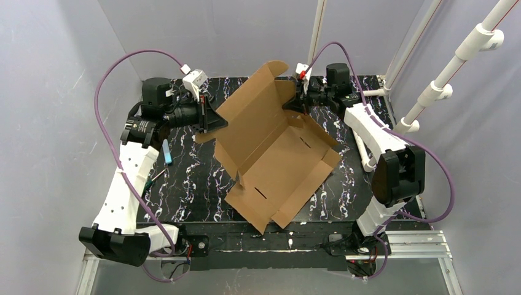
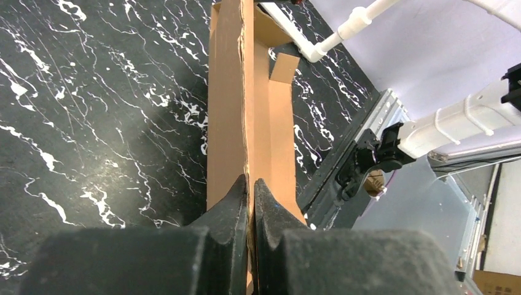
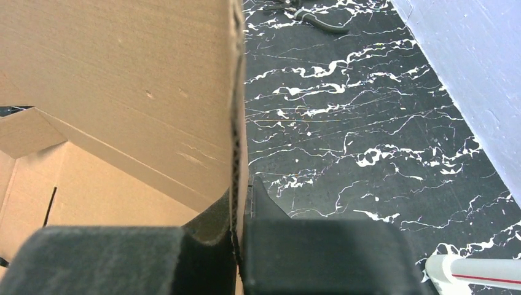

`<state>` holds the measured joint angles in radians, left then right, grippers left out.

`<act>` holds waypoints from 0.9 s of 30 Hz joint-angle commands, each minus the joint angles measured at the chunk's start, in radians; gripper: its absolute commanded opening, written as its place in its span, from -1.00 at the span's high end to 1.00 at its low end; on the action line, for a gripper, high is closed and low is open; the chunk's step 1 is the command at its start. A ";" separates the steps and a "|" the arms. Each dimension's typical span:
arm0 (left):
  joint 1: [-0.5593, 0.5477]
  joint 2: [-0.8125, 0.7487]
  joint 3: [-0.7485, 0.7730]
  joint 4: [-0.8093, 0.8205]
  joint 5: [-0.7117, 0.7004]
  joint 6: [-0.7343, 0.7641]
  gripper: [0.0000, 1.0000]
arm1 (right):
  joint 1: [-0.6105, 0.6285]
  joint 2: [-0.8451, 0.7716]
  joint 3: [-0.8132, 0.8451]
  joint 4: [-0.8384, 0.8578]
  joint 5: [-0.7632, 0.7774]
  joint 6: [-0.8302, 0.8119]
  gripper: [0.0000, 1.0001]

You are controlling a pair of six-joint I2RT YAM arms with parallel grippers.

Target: Fold the paper box

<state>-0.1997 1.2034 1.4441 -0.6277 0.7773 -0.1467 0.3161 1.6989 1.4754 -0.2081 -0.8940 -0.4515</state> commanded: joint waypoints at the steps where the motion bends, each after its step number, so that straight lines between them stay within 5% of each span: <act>1: -0.001 0.003 0.063 -0.032 -0.032 0.073 1.00 | -0.003 -0.039 0.012 0.026 -0.028 0.008 0.97; 5: -0.001 0.011 0.110 -0.037 -0.065 0.121 1.00 | -0.003 -0.043 0.001 0.027 -0.013 0.014 0.81; 18: -0.001 0.038 0.211 -0.079 -0.065 0.225 1.00 | -0.054 -0.110 -0.057 -0.037 0.050 -0.019 -0.51; 27: -0.001 0.025 0.224 -0.121 -0.058 0.280 1.00 | -0.132 -0.203 -0.140 -0.167 0.134 -0.120 -0.83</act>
<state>-0.2024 1.2533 1.6218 -0.7414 0.6945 0.0929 0.2031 1.5623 1.3731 -0.3126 -0.8104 -0.5152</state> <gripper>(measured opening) 0.015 0.884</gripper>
